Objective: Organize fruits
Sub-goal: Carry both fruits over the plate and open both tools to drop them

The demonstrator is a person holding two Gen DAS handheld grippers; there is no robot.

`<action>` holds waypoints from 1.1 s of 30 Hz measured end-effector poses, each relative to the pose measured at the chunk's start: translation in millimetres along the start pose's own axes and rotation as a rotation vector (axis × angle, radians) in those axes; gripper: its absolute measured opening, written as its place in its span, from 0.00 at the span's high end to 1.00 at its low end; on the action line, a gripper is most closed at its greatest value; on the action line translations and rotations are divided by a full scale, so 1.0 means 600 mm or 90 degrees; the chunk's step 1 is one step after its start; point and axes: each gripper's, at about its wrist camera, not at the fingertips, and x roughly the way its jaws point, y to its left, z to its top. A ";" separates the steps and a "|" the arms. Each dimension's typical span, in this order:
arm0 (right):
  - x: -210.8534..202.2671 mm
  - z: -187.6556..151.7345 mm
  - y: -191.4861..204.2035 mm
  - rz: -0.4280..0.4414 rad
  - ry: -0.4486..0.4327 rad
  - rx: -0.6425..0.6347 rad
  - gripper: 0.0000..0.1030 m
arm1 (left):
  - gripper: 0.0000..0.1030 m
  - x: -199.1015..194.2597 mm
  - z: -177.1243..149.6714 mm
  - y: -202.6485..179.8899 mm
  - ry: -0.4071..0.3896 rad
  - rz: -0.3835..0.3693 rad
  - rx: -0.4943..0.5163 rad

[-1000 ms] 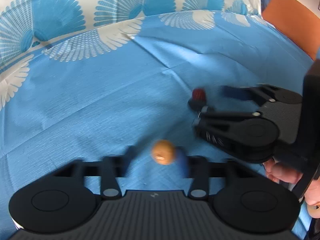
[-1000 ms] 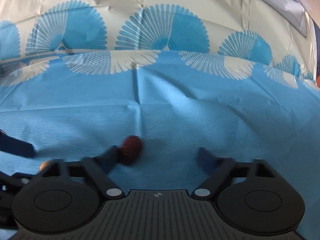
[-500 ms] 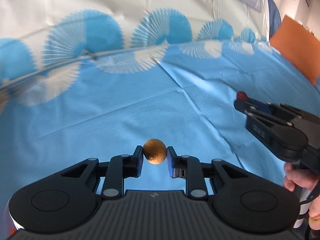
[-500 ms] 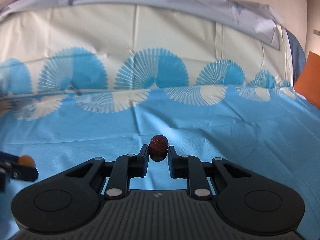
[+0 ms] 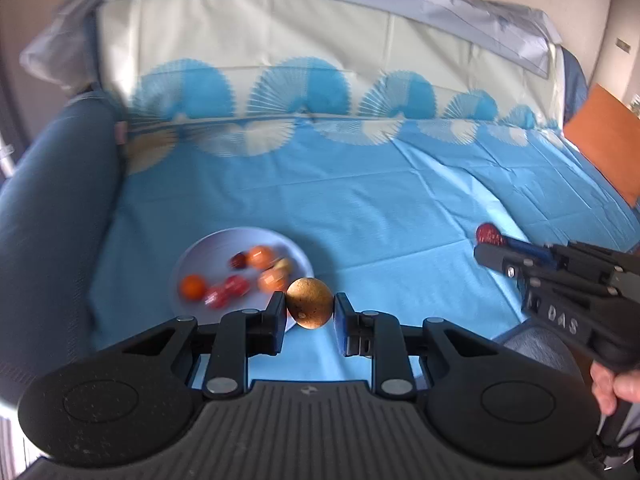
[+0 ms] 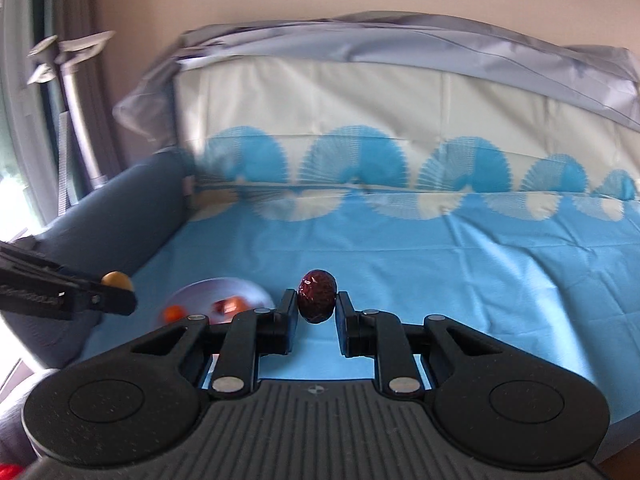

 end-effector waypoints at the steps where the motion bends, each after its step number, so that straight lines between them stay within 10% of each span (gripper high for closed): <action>1: -0.014 -0.004 0.022 0.013 0.002 -0.011 0.80 | 0.74 -0.021 -0.014 0.008 -0.004 0.007 -0.005; 13: -0.105 -0.055 0.188 0.139 0.034 -0.105 0.80 | 0.74 -0.157 -0.127 0.045 -0.056 0.028 -0.073; 33: -0.110 -0.062 0.228 0.131 0.039 -0.162 0.80 | 0.74 -0.156 -0.124 0.069 -0.062 0.028 -0.101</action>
